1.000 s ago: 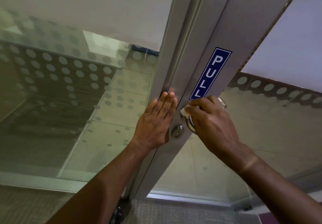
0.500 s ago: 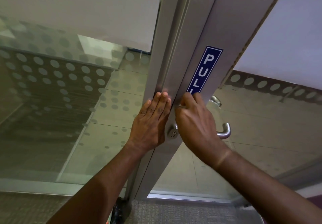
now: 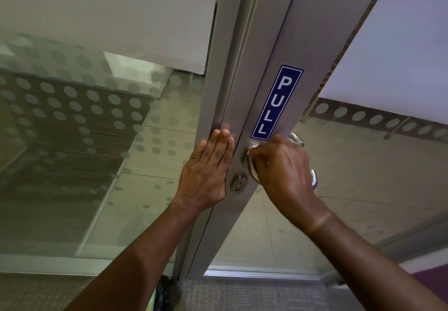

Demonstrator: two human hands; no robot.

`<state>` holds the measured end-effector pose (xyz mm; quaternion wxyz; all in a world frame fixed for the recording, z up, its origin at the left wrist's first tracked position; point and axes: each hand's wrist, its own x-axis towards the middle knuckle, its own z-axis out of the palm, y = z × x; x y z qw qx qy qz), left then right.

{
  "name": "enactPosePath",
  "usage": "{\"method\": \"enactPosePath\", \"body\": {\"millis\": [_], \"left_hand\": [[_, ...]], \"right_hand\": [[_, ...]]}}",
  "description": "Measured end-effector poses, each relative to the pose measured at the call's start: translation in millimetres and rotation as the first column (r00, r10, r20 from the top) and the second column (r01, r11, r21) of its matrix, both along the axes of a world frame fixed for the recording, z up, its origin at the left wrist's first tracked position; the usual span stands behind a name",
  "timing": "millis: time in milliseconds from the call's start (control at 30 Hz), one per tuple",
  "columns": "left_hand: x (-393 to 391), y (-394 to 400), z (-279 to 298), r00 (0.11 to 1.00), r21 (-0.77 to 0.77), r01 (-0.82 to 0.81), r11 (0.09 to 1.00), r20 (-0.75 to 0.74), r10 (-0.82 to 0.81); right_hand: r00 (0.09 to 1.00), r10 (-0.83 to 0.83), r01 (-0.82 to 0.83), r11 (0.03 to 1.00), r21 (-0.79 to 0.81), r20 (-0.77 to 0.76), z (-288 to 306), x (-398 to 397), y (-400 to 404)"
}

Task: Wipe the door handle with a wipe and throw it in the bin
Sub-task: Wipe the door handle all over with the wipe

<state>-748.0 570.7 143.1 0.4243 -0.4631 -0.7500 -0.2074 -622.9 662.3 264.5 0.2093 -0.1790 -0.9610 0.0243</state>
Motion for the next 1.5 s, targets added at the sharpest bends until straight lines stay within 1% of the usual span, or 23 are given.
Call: {"method": "enactPosePath", "body": {"millis": [100, 167, 233, 333, 433, 467, 567, 667, 700, 733, 800, 833, 867, 900, 967, 1000, 1133, 1233, 1333, 1400, 1500], "left_hand": [[0, 0, 0, 1.0, 0.019, 0.011, 1.0, -0.004, -0.011], [0, 0, 1, 1.0, 0.025, 0.017, 1.0, -0.001, -0.017], [1, 0, 1, 1.0, 0.031, 0.023, 0.999, -0.002, -0.023], [1, 1, 1, 1.0, 0.034, 0.031, 0.999, 0.001, -0.031], [1, 1, 1, 0.999, 0.041, 0.032, 0.999, 0.003, -0.032], [1, 1, 1, 0.999, 0.042, 0.035, 0.999, 0.007, -0.035], [1, 1, 1, 0.999, 0.038, 0.038, 0.999, 0.01, -0.038], [1, 0, 1, 0.999, 0.038, 0.04, 0.998, 0.016, -0.041], [1, 0, 1, 0.999, 0.039, 0.041, 0.998, 0.016, -0.042], [1, 0, 1, 0.999, 0.039, 0.041, 0.998, 0.017, -0.042], [1, 0, 2, 0.999, 0.033, 0.036, 0.999, 0.021, -0.037], [2, -1, 2, 0.999, 0.026, 0.032, 0.999, 0.023, -0.033], [2, -1, 2, 0.999, 0.017, 0.028, 0.999, 0.026, -0.028], [2, -1, 2, 0.999, 0.008, 0.025, 1.0, 0.031, -0.025], [2, -1, 1, 0.999, -0.002, 0.021, 1.0, 0.039, -0.021], [3, -2, 1, 0.999, -0.004, 0.02, 1.0, 0.042, -0.019], [4, -2, 4, 0.999, -0.014, 0.016, 1.0, 0.04, -0.015], [5, -2, 4, 0.999, -0.018, -0.011, 1.0, 0.035, 0.011], [6, -3, 5, 0.998, -0.033, -0.033, 0.999, 0.051, 0.034], [6, -3, 5, 0.998, -0.043, -0.047, 0.998, 0.049, 0.049], [5, -3, 4, 0.998, -0.062, -0.056, 0.997, 0.036, 0.058]], "right_hand": [[0.988, -0.075, 0.051, 0.985, -0.167, -0.138, -6, 3, 10], [0.978, -0.122, 0.068, 0.955, -0.288, -0.172, -10, 4, 12], [0.972, -0.161, 0.088, 0.925, -0.369, -0.17, -9, 4, 12], [0.966, -0.234, 0.152, 0.856, -0.494, -0.108, -6, 0, 14], [0.969, -0.247, 0.187, 0.791, -0.583, -0.025, -3, -3, 18], [0.971, -0.237, 0.199, 0.781, -0.591, 0.014, -2, -6, 19], [0.975, -0.187, 0.223, 0.803, -0.552, 0.121, 2, -11, 22], [0.976, -0.117, 0.203, 0.786, -0.584, 0.182, 6, -8, 26], [0.979, -0.112, 0.189, 0.799, -0.571, 0.168, 6, -4, 26], [0.987, -0.116, 0.157, 0.837, -0.524, 0.111, 6, 2, 24], [0.996, -0.06, 0.034, 0.939, -0.342, -0.065, 4, 13, 15], [0.994, 0.005, -0.03, 0.973, -0.227, -0.112, 2, 17, 10], [0.993, 0.058, -0.07, 0.991, -0.112, -0.107, 0, 18, 5], [0.994, 0.084, -0.085, 0.996, -0.008, -0.068, -4, 16, 1], [0.995, 0.103, -0.103, 0.98, 0.172, 0.008, -14, 10, -4], [0.993, 0.11, -0.116, 0.965, 0.235, 0.035, -17, 6, -6], [0.973, 0.133, -0.2, 0.893, 0.403, 0.189, -14, 2, -10], [0.954, 0.208, -0.29, 0.822, 0.49, 0.216, -12, -1, -8], [0.917, 0.304, -0.398, 0.762, 0.511, 0.26, -20, -8, -8], [0.91, 0.332, -0.412, 0.783, 0.466, 0.248, -23, -5, -11], [0.905, 0.392, -0.425, 0.804, 0.416, 0.166, -30, 11, -15]]}}
